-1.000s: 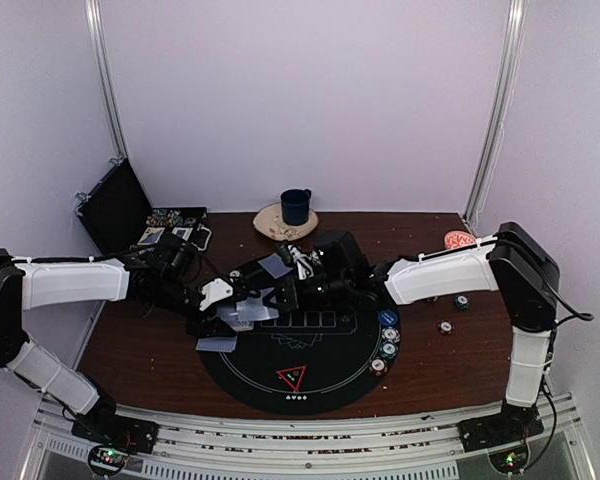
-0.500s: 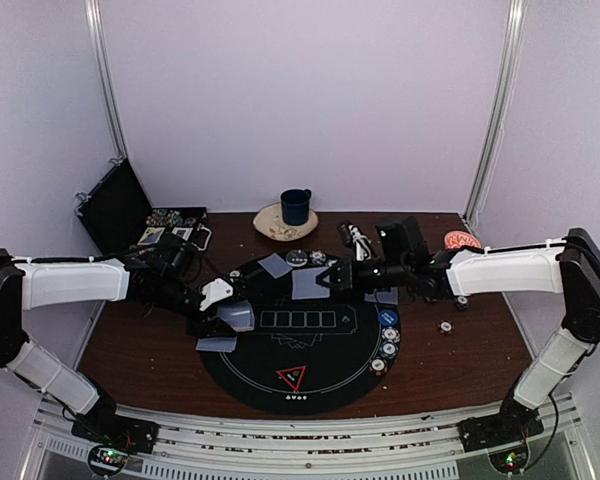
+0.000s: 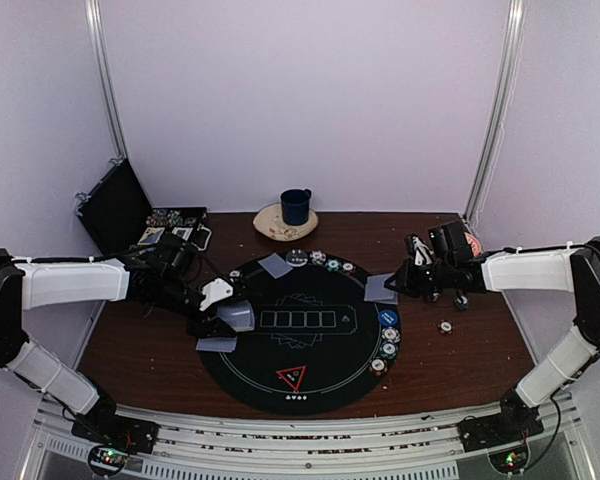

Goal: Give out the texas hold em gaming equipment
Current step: Distribute the poker card in the small blind area.

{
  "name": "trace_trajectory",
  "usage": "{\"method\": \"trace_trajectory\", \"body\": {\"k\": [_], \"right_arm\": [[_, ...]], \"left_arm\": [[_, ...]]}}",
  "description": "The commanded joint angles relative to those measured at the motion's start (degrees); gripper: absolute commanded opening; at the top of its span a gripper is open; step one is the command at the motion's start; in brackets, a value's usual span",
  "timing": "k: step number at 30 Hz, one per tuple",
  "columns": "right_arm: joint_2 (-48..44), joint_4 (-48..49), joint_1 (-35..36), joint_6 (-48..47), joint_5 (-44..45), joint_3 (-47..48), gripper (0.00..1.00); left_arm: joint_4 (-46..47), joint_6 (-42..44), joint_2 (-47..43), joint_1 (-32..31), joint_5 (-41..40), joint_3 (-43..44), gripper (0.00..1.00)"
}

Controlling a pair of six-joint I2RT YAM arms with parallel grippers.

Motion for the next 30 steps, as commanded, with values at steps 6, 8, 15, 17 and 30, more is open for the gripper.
{"method": "trace_trajectory", "body": {"k": [6,8,15,17,30], "right_arm": [[3.98,-0.28,-2.96,-1.79,-2.25,0.59,0.00],[4.87,-0.78,-3.20,-1.92,-2.15,1.41,0.00],[8.77,0.16,-3.81,-0.82,-5.27,4.17,0.00],[9.32,0.52,-3.88,-0.37,-6.59,4.65,0.00],[13.19,1.00,-5.59,1.03,-10.01,8.30,0.01]], "left_arm": [[1.33,0.88,0.28,-0.40,1.63,0.72,0.05],[1.35,0.93,0.12,-0.39,1.62,0.74,0.06],[1.37,0.91,0.42,-0.37,1.53,0.76,0.05],[1.40,0.90,0.53,-0.41,1.53,0.76,0.06],[1.36,1.07,0.88,-0.34,1.66,0.85,0.06]]}}
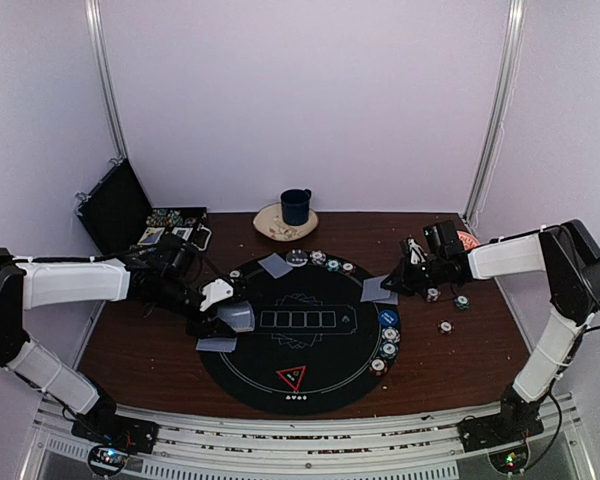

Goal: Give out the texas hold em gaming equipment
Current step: Distribute the poker card in the small blind area.

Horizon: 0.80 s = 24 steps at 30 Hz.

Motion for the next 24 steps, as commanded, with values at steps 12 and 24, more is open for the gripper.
{"method": "trace_trajectory", "body": {"k": [12,24], "right_arm": [[4.62,-1.79,-3.03,-0.74,-0.34,3.78,0.15],[4.51,-6.92,-3.21,-3.06,8.51,5.61,0.48]], "left_arm": [[1.38,0.93,0.59,-0.39,1.80,0.84,0.06],[1.35,0.93,0.57,-0.38,1.80,0.84,0.06]]}}
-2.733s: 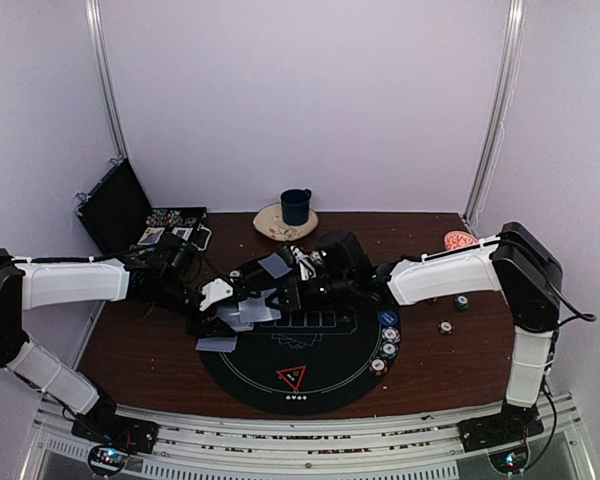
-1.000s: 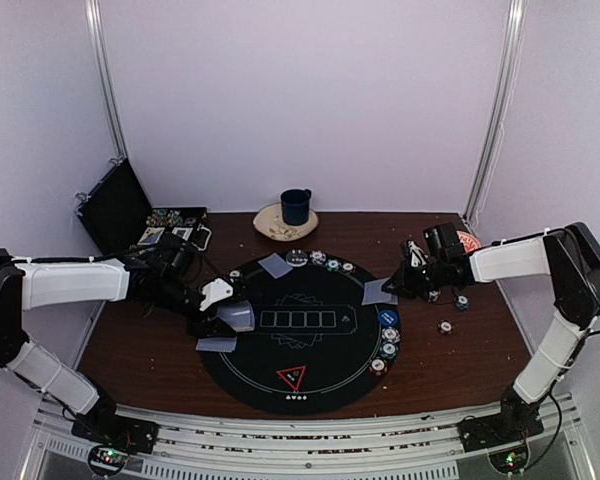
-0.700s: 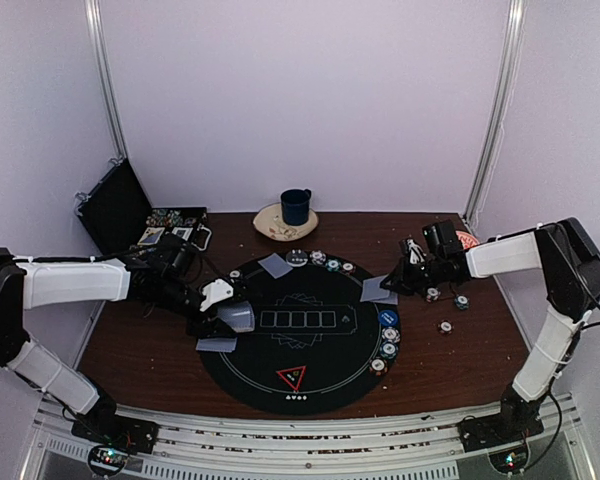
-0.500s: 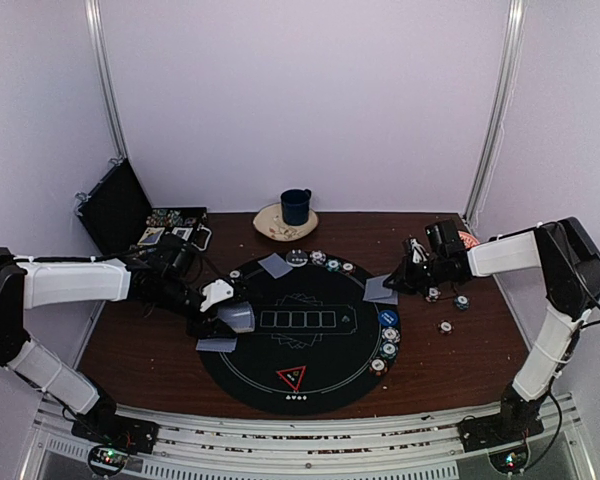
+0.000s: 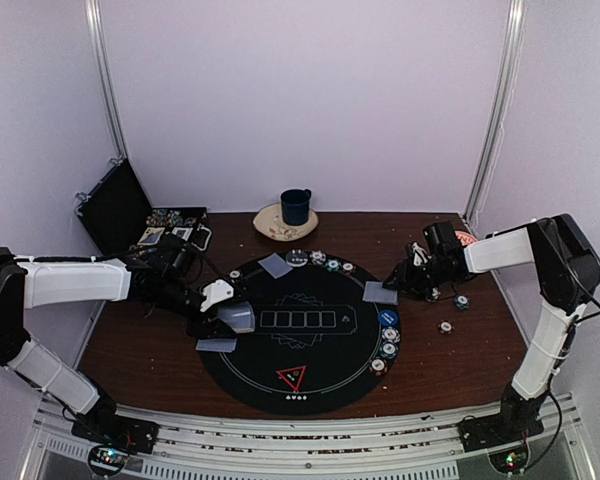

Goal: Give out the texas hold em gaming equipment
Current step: Distribute the poker card in the small blind area.

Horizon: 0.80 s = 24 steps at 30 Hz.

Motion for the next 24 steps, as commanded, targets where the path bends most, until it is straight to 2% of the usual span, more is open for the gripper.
{"method": "trace_trajectory", "body": {"k": [1,12,18,24], "right_arm": [[-1.15,-2.83,-0.41,-1.39,6.69,1.93,0.49],[-8.18,-5.76,1.83,-2.62,16.47,2.56,0.65],[-13.11,1.66,11.49,-5.30,10.61,2.02,0.75],[-8.88,10.56,24.71,-3.81,5.48,5.59,0.78]], "left_arm": [[1.37,0.70,0.22,-0.34,1.42,0.85,0.06],[1.40,0.80,0.57,-0.36,1.35,0.93,0.06],[1.39,0.76,-0.07,-0.41,1.21,0.76,0.05],[1.42,0.76,-0.03,-0.39,1.28,0.76,0.06]]}}
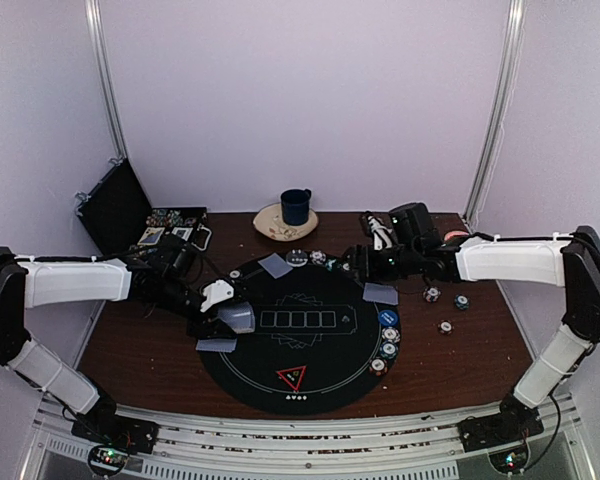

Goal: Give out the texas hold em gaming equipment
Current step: Distribute the poker card in the small blind area, then pick up the poker card from the face-down deck piles.

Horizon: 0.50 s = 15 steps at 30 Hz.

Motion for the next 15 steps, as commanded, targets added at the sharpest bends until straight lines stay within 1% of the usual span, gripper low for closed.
{"method": "trace_trajectory", "body": {"k": [1,7,15], "right_arm": [[4.40,8.53,8.14,0.96,-5.08,3.99,0.78],[13.99,10.48,16.52,1.66,-6.85,13.35,0.79],[22.61,13.31,19.98,4.79,-7.93,19.12,0.81]], "left_arm": [[1.36,0.75,-0.17,-0.34,1.27,0.76,0.06],[1.35,0.82,-0.76,-0.41,1.32,0.54,0.06],[1.34,0.89,-1.04,-0.34,1.74,0.44,0.06]]}}
